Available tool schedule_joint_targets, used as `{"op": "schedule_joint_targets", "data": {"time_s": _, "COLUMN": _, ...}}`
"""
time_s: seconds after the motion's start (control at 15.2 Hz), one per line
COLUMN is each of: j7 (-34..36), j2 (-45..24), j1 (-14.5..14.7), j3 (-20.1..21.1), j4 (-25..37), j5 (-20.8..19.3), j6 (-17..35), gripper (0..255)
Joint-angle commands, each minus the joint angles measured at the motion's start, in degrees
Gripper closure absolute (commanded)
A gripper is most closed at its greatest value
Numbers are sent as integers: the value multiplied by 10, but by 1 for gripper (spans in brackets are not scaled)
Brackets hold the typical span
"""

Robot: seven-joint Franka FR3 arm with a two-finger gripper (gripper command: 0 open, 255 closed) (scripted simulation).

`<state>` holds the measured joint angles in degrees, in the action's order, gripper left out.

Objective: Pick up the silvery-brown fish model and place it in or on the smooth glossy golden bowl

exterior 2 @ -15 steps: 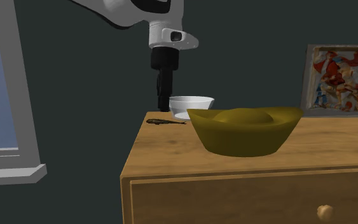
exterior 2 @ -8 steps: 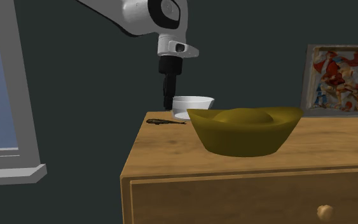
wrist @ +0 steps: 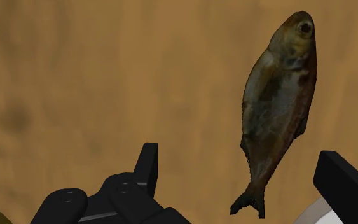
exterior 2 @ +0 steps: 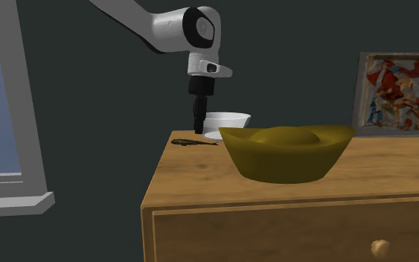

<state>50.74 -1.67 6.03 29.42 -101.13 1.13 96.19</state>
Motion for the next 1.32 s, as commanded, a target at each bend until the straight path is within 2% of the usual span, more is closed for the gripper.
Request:
{"op": "schedule_joint_targets", "data": {"time_s": 0.0, "j7": 0, "j2": -1, "j1": 0, "j3": 0, "j4": -18, "j5": 1, "j6": 14, "gripper": 0}}
{"op": "schedule_joint_targets", "data": {"time_s": 0.07, "j7": 0, "j2": 0, "j1": 0, "j3": 0, "j4": -31, "j5": 1, "j6": 27, "gripper": 0}}
{"op": "schedule_joint_targets", "data": {"time_s": 0.59, "j7": 0, "j2": 0, "j1": 1, "j3": 0, "j4": -31, "j5": 1, "j6": 27, "gripper": 0}}
{"op": "schedule_joint_targets", "data": {"time_s": 0.66, "j7": -5, "j2": 2, "j1": -2, "j3": -2, "j4": -39, "j5": 2, "j6": 33, "gripper": 255}}
{"op": "schedule_joint_targets", "data": {"time_s": 0.79, "j7": 0, "j2": -14, "j1": 0, "j3": -1, "j4": -21, "j5": -6, "j6": 29, "gripper": 255}}
{"op": "schedule_joint_targets", "data": {"time_s": 0.92, "j7": -11, "j2": -10, "j1": -5, "j3": -5, "j4": -39, "j5": -4, "j6": 42, "gripper": 255}}
{"op": "schedule_joint_targets", "data": {"time_s": 1.06, "j7": -10, "j2": -34, "j1": -6, "j3": -6, "j4": -20, "j5": -16, "j6": 44, "gripper": 255}}
{"op": "schedule_joint_targets", "data": {"time_s": 1.19, "j7": 7, "j2": -49, "j1": 0, "j3": -2, "j4": 31, "j5": -22, "j6": 8, "gripper": 255}}
{"op": "schedule_joint_targets", "data": {"time_s": 1.25, "j7": 1, "j2": -43, "j1": -2, "j3": -3, "j4": 22, "j5": 10, "j6": 11, "gripper": 255}}
